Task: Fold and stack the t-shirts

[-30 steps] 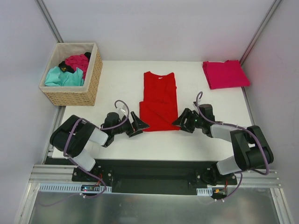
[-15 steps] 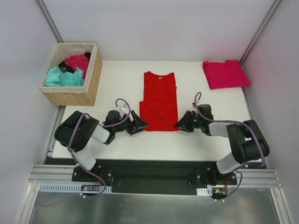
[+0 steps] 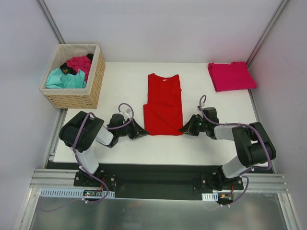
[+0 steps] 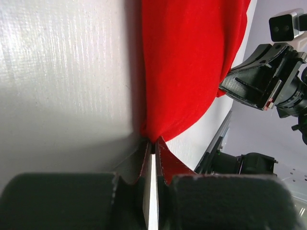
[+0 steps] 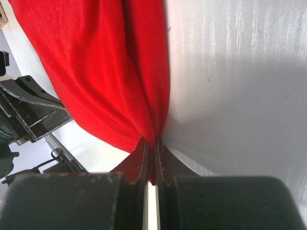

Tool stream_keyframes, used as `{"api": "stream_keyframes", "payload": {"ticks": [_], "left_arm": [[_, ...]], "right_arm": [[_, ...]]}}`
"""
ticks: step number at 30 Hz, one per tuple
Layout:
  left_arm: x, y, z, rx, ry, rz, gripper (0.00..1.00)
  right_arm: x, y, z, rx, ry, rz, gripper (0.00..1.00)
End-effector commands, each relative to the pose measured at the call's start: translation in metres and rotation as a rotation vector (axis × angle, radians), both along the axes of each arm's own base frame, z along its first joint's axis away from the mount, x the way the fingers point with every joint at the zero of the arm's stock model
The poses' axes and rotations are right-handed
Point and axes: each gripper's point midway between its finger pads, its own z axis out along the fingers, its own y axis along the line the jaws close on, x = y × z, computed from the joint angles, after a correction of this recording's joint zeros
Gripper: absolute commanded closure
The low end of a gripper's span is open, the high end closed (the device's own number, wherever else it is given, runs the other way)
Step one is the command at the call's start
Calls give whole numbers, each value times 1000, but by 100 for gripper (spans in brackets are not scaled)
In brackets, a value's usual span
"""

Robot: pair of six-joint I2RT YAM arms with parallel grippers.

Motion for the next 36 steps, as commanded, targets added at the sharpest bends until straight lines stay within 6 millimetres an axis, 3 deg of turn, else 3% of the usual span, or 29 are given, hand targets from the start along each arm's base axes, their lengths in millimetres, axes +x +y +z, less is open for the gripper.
{"api": "stream_keyframes", "payload": {"ticks": [1, 7, 13, 17, 21, 23, 25, 26, 29, 36], "left_arm": [[-18, 20, -42, 134, 129, 21, 100], [-9, 18, -27, 133, 85, 14, 100], [7, 16, 24, 149, -35, 0, 100], [3, 21, 54, 151, -97, 10, 100], [-14, 25, 78, 125, -139, 15, 100], [-28, 24, 76, 130, -140, 12, 100], [-46, 18, 80, 126, -147, -7, 100], [-52, 17, 80, 130, -152, -10, 100], [-74, 10, 83, 125, -162, -25, 100], [-95, 3, 101, 91, -205, -24, 100]], "right_arm": [[-5, -7, -5, -35, 9, -1, 99], [-3, -7, 4, -23, -13, -1, 99], [-2, -5, 30, -30, -87, 23, 99], [-12, -3, 51, -62, -144, 43, 99], [-34, -2, 67, -101, -197, 61, 99], [-54, -1, 61, -122, -176, 90, 99], [-67, 2, 68, -119, -210, 98, 99], [-77, -3, 61, -141, -190, 96, 99], [-96, -4, 68, -141, -226, 99, 99], [-130, -6, 87, -133, -284, 108, 99]]}}
